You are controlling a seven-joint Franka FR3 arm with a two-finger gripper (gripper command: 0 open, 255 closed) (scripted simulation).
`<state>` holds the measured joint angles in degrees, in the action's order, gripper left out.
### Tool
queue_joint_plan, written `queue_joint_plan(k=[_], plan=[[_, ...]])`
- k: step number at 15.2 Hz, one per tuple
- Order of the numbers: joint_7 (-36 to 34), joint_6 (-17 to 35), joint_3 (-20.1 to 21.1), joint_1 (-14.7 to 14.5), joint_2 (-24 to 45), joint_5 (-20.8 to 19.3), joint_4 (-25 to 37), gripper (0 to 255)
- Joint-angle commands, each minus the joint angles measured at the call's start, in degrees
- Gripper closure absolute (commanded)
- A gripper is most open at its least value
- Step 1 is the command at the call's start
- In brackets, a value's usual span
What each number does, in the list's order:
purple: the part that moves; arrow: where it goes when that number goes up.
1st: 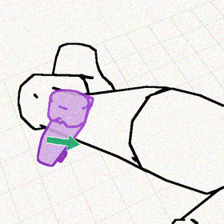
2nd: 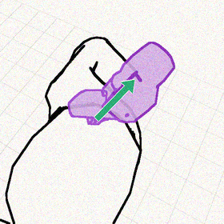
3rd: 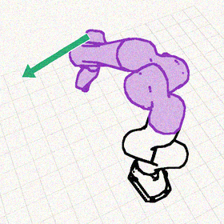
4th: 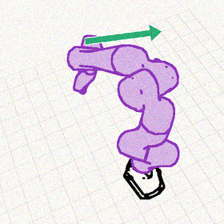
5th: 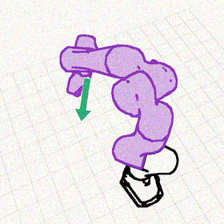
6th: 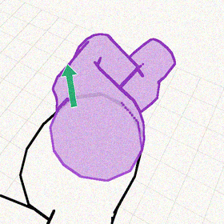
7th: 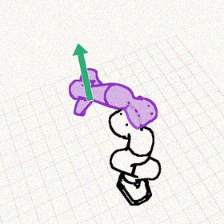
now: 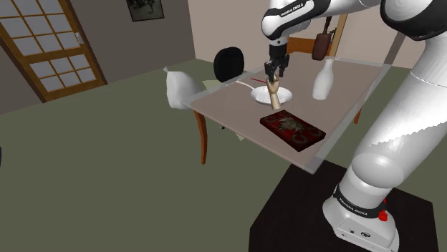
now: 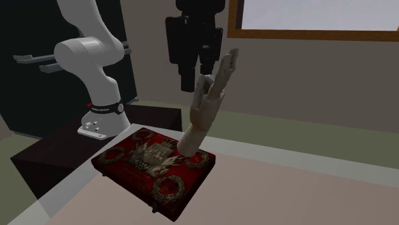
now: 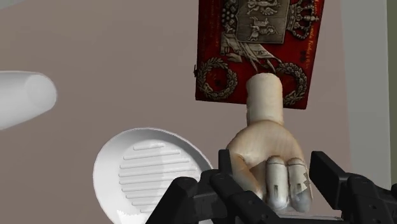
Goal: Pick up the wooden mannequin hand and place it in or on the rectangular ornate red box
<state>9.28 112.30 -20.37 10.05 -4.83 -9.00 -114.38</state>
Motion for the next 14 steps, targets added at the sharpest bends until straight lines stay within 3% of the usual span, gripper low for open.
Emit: queue_joint_plan(k=[1,5,14], plan=[[0.13,-1.67,0.06,-0.03,-0.38,-0.03,1.32,255],[0.33,-3.96,0.15,-0.09,-0.65,0.0,3.35,255],[-0.88,-9.48,1.59,2.16,-21.22,-6.2,-11.1,255]])
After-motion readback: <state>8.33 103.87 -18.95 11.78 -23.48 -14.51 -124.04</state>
